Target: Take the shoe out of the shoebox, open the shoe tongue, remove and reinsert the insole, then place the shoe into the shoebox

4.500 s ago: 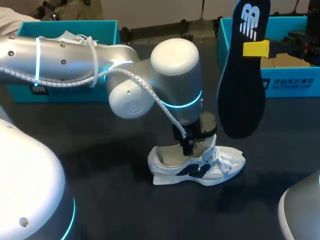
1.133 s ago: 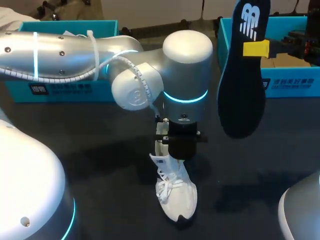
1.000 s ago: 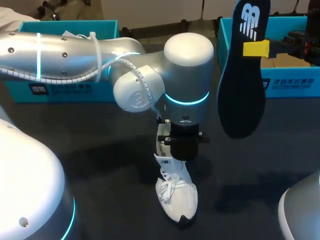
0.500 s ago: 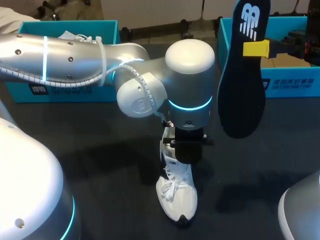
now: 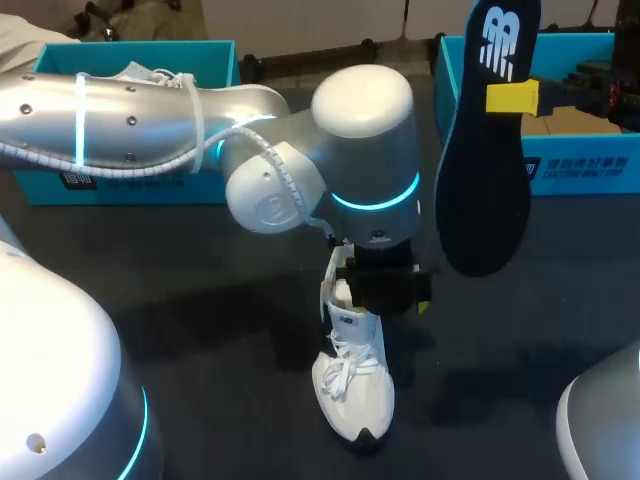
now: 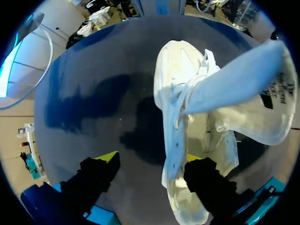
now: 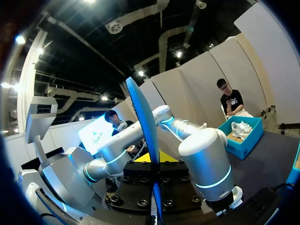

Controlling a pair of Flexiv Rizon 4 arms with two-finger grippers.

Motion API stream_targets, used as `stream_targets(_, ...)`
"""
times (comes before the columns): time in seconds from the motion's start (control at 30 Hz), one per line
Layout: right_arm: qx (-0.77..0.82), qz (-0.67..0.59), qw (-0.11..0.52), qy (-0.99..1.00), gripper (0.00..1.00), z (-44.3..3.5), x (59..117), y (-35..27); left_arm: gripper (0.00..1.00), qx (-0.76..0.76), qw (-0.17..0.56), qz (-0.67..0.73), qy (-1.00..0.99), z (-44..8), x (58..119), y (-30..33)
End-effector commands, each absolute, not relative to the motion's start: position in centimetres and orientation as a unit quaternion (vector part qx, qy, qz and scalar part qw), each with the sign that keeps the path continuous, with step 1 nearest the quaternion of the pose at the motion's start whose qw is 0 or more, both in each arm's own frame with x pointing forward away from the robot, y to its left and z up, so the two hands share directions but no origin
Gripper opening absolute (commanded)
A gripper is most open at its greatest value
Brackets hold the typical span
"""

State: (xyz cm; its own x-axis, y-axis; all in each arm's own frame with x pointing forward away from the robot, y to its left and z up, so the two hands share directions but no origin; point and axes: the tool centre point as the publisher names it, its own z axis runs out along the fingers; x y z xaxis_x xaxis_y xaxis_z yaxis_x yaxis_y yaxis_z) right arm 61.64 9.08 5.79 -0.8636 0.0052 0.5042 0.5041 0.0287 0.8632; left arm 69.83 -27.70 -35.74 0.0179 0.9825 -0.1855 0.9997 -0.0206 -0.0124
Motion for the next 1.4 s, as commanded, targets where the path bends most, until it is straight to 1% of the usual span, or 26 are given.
stream_targets(0.03,-0.183,-0.671,0.187,-0.694,0.00,5.8,61.9,9.3,1.00,0.692,0.111,-0.101,0.706,-32.9,70.2,-25.3)
stream_targets(0.13,-0.183,-0.671,0.187,-0.694,0.00,5.8,61.9,9.3,1.00,0.680,0.136,-0.116,0.711,-31.6,70.7,-25.1)
stream_targets(0.3,-0.183,-0.671,0.187,-0.694,0.00,5.8,61.9,9.3,1.00,0.646,0.211,-0.186,0.710,-27.9,71.9,-24.6)
stream_targets(0.47,-0.183,-0.671,0.187,-0.694,0.00,5.8,61.9,9.3,1.00,0.628,0.268,-0.226,0.695,-25.1,72.5,-24.9)
stream_targets(0.6,-0.183,-0.671,0.187,-0.694,0.00,5.8,61.9,9.3,1.00,0.605,0.299,-0.260,0.690,-22.9,72.9,-25.3)
stream_targets(0.63,-0.183,-0.671,0.187,-0.694,0.00,5.8,61.9,9.3,1.00,0.604,0.295,-0.272,0.689,-22.3,73.1,-25.3)
stream_targets(1.07,-0.183,-0.671,0.187,-0.694,0.00,5.8,61.9,9.3,1.00,0.604,0.295,-0.272,0.689,-22.3,73.1,-25.3)
stream_targets(1.27,-0.183,-0.671,0.187,-0.694,0.00,5.8,61.9,9.3,1.00,0.618,0.374,-0.325,0.610,-21.3,72.9,-23.6)
stream_targets(1.4,-0.183,-0.671,0.187,-0.694,0.00,5.8,61.9,9.3,1.00,0.618,0.405,-0.347,0.577,-20.8,73.0,-22.6)
